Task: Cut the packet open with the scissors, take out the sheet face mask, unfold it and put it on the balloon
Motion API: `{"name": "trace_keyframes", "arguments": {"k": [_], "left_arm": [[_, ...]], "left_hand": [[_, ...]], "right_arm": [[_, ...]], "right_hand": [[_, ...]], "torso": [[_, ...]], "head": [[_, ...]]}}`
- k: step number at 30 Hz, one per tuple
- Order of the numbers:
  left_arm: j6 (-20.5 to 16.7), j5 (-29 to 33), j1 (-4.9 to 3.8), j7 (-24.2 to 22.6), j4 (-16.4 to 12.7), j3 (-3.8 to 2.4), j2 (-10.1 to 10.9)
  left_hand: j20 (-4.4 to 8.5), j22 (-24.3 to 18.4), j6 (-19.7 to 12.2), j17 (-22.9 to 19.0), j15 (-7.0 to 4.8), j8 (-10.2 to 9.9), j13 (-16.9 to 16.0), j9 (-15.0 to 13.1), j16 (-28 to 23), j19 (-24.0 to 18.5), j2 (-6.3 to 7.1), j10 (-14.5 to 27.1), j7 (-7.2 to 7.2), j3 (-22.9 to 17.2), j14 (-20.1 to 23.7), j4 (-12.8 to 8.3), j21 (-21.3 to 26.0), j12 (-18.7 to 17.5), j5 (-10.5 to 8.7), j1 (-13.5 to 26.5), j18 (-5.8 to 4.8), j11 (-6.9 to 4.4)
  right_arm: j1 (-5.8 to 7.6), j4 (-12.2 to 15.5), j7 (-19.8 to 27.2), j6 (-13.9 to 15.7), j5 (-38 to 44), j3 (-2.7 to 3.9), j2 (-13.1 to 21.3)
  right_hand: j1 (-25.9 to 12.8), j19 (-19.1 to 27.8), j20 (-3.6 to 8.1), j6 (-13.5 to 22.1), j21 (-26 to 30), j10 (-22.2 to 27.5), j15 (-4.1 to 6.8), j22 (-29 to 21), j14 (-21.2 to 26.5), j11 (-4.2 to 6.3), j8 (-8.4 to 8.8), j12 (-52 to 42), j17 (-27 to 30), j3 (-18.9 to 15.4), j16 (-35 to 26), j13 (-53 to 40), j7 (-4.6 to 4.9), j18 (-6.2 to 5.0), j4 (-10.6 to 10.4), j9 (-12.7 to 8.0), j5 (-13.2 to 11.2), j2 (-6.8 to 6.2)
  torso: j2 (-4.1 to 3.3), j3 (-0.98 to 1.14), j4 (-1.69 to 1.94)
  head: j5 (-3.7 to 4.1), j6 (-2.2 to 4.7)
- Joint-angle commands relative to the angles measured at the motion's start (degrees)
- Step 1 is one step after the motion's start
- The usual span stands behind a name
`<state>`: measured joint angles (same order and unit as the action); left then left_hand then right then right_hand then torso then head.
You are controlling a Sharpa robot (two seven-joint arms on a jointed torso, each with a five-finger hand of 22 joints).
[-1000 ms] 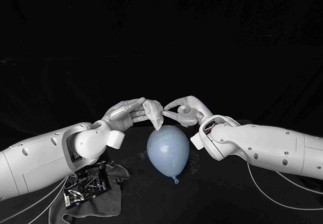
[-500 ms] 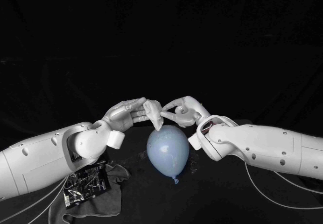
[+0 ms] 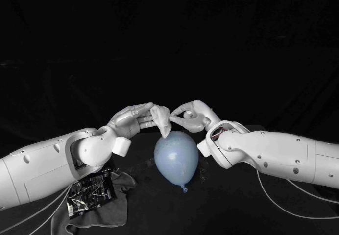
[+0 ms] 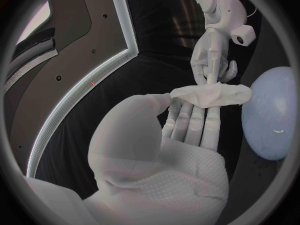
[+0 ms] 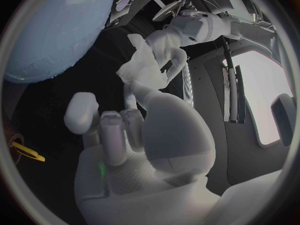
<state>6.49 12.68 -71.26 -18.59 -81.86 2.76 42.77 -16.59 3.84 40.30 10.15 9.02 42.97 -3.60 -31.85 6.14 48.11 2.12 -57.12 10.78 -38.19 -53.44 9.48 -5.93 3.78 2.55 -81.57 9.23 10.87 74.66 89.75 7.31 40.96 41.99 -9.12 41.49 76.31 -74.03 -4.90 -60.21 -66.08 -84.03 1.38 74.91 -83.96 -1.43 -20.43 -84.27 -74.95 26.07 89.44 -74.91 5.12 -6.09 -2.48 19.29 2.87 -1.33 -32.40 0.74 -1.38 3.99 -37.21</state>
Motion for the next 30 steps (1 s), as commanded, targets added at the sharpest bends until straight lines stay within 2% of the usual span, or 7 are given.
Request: {"name": "trace_keyframes", "arguments": {"k": [1,6,13,22,30], "left_arm": [[1.1,-0.1,-0.1,-0.2,-0.2,-0.08,-0.1],[0.3,-0.2,-0.1,-0.3,-0.1,-0.08,0.0],[-1.9,-0.8,-0.11,-0.6,0.1,-0.08,0.1],[-3.9,-0.9,-0.11,-1.0,0.3,-0.07,0.3],[-4.2,-1.0,-0.11,-0.9,0.3,-0.07,0.3]], "left_hand": [[-0.08,-0.1,-0.3,-0.1,0.36,0.5,0.0,-0.4,-0.4,-0.4,-0.41,0.5,2.16,-0.7,-0.2,-0.5,0.4,-0.1,0.21,-0.2,0.79,0.0],[-0.08,-0.1,-0.4,-0.1,0.36,0.5,0.0,-0.5,-0.4,-0.5,-0.36,0.5,2.15,-0.8,-0.2,-0.5,0.5,-0.1,0.21,-0.2,0.78,-0.01],[-0.09,-0.1,-0.5,-0.1,0.36,0.7,0.0,-0.6,-0.5,-0.8,-0.18,0.5,2.12,-1.0,-0.2,-0.7,0.6,-0.1,0.21,-0.3,0.71,-0.02],[-0.11,-0.1,-0.6,-0.1,0.36,0.8,0.0,-0.7,-0.5,-1.5,-0.09,0.6,2.08,-1.1,-0.2,-0.9,0.8,-0.1,0.21,-0.3,0.64,-0.03],[-0.11,-0.2,-0.6,-0.1,0.36,0.9,0.0,-0.7,-0.5,-1.5,-0.08,0.5,2.07,-1.1,-0.2,-0.9,0.8,-0.1,0.21,-0.3,0.62,-0.04]], "right_arm": [[0.02,0.1,-0.3,2.0,1.7,0.04,0.0],[0.02,0.6,-0.8,2.7,1.8,0.05,0.4],[0.01,2.6,-1.7,2.8,1.8,0.05,2.5],[0.01,5.3,-2.7,2.4,1.7,0.05,5.0],[0.01,6.0,-2.9,1.7,1.4,0.04,5.5]], "right_hand": [[0.8,-0.8,0.19,-0.2,-0.7,-2.6,0.55,8.1,-5.6,0.52,-0.69,-0.4,-14.2,0.6,0.4,-10.1,-0.13,0.78,0.2,0.8,-0.1,0.28],[0.9,-1.4,0.39,-0.2,-1.5,-3.2,0.71,8.3,-5.9,0.66,-1.37,-1.1,-14.9,1.3,0.5,-10.8,-0.24,0.96,0.6,1.2,-0.1,0.12],[0.7,-2.0,0.58,-0.3,-2.2,-3.9,0.86,8.5,-6.0,0.81,-2.14,-2.2,-15.0,2.1,0.6,-11.8,-0.39,1.12,1.1,1.6,-0.1,-0.17],[0.6,-2.1,0.64,-0.3,-2.5,-4.2,0.92,8.6,-6.0,0.87,-2.44,-2.6,-15.0,2.4,0.6,-12.2,-0.44,1.17,1.3,1.8,-0.1,-0.31],[0.5,-1.8,0.68,-0.2,-1.9,-4.0,0.95,8.4,-6.0,0.89,-2.58,-2.3,-15.0,2.6,0.6,-12.0,-0.46,1.04,1.3,1.9,-0.1,-0.41]], "torso": [[-0.02,0.02,-0.02],[-0.02,0.01,0.03],[0.05,0.02,-0.04],[0.02,0.05,-0.06],[0.01,0.02,-0.02]], "head": [[0.09,-0.01],[0.08,-0.06],[-0.01,-0.14],[0.0,0.0],[0.02,0.0]]}}
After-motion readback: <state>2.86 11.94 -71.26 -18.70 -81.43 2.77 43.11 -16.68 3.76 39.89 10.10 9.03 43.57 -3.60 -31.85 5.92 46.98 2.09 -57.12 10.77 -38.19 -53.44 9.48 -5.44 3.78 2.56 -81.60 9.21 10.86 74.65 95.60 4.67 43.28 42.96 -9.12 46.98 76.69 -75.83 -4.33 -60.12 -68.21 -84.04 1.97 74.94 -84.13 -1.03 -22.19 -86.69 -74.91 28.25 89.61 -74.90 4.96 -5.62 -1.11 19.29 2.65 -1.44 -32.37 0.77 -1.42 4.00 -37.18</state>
